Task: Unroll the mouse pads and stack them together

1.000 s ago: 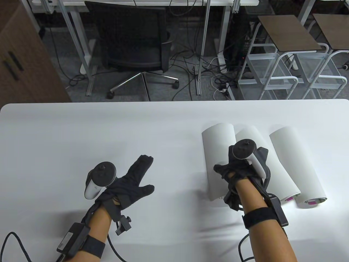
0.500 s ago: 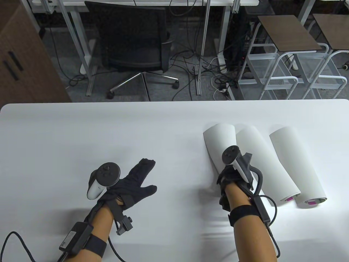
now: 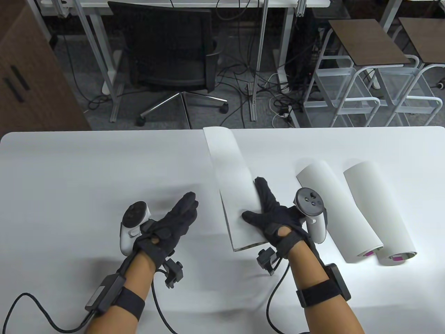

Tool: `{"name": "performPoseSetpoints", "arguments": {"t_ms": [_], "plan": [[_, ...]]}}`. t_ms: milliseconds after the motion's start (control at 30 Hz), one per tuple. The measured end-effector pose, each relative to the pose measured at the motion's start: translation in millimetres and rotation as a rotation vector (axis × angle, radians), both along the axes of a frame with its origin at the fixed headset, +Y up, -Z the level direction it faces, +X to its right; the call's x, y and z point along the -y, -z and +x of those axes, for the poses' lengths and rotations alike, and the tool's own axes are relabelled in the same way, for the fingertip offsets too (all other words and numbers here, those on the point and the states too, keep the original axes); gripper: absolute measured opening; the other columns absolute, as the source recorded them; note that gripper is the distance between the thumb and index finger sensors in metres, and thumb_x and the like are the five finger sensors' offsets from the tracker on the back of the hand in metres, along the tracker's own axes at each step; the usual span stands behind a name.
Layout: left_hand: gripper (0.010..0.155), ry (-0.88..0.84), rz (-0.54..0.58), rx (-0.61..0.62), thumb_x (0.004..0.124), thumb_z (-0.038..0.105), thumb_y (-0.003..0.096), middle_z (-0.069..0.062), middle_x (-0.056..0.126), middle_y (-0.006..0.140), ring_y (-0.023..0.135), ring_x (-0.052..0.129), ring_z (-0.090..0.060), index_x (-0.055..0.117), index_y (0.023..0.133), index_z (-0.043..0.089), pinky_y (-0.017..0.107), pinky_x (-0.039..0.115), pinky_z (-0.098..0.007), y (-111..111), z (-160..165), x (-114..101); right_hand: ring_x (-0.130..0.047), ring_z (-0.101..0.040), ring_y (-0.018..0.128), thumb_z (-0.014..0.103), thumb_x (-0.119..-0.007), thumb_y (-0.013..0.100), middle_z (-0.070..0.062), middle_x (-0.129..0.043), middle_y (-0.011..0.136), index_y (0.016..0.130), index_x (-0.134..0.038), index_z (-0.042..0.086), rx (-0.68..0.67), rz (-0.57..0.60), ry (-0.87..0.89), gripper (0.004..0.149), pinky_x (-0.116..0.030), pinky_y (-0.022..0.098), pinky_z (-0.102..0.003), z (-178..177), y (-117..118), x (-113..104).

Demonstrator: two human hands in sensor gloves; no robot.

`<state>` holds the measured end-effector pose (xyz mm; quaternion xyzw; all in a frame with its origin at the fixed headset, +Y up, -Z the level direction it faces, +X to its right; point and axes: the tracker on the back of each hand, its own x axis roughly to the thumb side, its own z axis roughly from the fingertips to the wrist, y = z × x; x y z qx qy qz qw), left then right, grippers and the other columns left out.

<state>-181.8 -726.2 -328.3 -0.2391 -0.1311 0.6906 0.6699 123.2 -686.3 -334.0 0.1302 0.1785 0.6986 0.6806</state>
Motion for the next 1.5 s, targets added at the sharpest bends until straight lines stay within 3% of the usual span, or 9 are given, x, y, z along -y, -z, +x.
{"name": "performPoseSetpoints", "arguments": {"t_ms": [133,267,333,500,833,900,1033,1233,1500], "plan": [[0.098,-0.094,-0.038,0.097,0.071,0.073,0.0514,-0.008,0.025,0.119,0.115,0.033,-0.044,0.014,0.113,0.023,0.071,0.032,-0.072,0,21,7,-0.085,-0.046,0.073,0.030,-0.090,0.040,-0.016,-0.035,0.101,0.099,-0.026,0.038,-0.205,-0.054,0.106,0.088,-0.080,0.049,-0.051,-24,-7,12],[0.094,-0.139,-0.082,0.058,0.069,0.067,0.0549,-0.010,0.031,0.117,0.115,0.041,-0.043,0.003,0.110,0.027,0.073,0.041,-0.068,-3,27,16,-0.067,-0.052,0.086,0.036,-0.091,0.041,-0.018,-0.029,0.102,0.100,-0.026,0.037,-0.315,-0.066,0.039,0.089,-0.066,0.059,-0.060,-36,-11,22],[0.094,-0.170,-0.105,0.059,0.068,0.064,0.0570,-0.012,0.030,0.115,0.112,0.049,-0.043,-0.002,0.107,0.027,0.072,0.049,-0.066,-4,30,20,-0.061,-0.053,0.090,0.043,-0.091,0.041,-0.020,-0.024,0.102,0.100,-0.017,0.034,-0.291,-0.061,-0.091,0.095,-0.062,0.060,-0.062,-44,-15,25],[0.089,-0.139,-0.134,-0.078,0.075,0.052,0.0556,-0.008,0.040,0.112,0.102,0.071,-0.036,0.006,0.108,0.030,0.068,0.066,-0.057,-2,22,26,-0.051,-0.056,0.093,0.053,-0.090,0.039,-0.019,-0.023,0.102,0.101,-0.019,0.028,-0.283,-0.086,-0.093,0.097,-0.056,0.062,-0.065,-43,-10,27],[0.083,-0.133,-0.126,-0.100,0.079,0.044,0.0550,-0.004,0.054,0.108,0.094,0.083,-0.032,0.018,0.110,0.033,0.065,0.072,-0.052,0,15,27,-0.056,-0.058,0.091,0.061,-0.086,0.041,-0.020,-0.023,0.103,0.100,-0.009,0.022,-0.253,-0.170,0.138,0.105,-0.059,0.061,-0.065,-5,5,25],[0.083,-0.140,-0.120,-0.097,0.079,0.044,0.0549,-0.004,0.055,0.108,0.093,0.084,-0.031,0.018,0.110,0.033,0.065,0.073,-0.051,0,15,25,-0.060,-0.056,0.091,0.054,-0.086,0.043,-0.019,-0.026,0.103,0.101,-0.011,0.021,-0.207,-0.191,0.144,0.100,-0.062,0.060,-0.064,1,8,28],[0.084,-0.200,-0.148,-0.073,0.079,0.044,0.0549,-0.004,0.055,0.108,0.093,0.084,-0.031,0.018,0.110,0.032,0.065,0.073,-0.051,-2,15,25,-0.082,-0.048,0.078,0.026,-0.073,0.049,-0.018,-0.049,0.099,0.102,-0.030,0.024,-0.081,-0.222,0.108,0.068,-0.076,0.052,-0.054,10,11,31],[0.086,-0.210,-0.159,-0.041,0.078,0.047,0.0559,-0.005,0.050,0.110,0.096,0.080,-0.030,0.014,0.111,0.031,0.067,0.070,-0.051,-3,12,27,-0.095,-0.040,0.065,0.018,-0.073,0.047,-0.016,-0.063,0.093,0.101,-0.042,0.029,-0.025,-0.188,0.125,0.063,-0.085,0.042,-0.046,22,13,27],[0.078,-0.149,-0.144,-0.058,0.068,0.048,0.0584,-0.009,0.027,0.115,0.106,0.064,-0.039,0.010,0.109,0.043,0.066,0.069,-0.057,-3,7,31,-0.096,-0.042,0.063,0.018,-0.073,0.047,-0.018,-0.061,0.094,0.101,-0.044,0.029,-0.022,-0.150,0.076,0.062,-0.086,0.041,-0.046,21,9,21]]}}
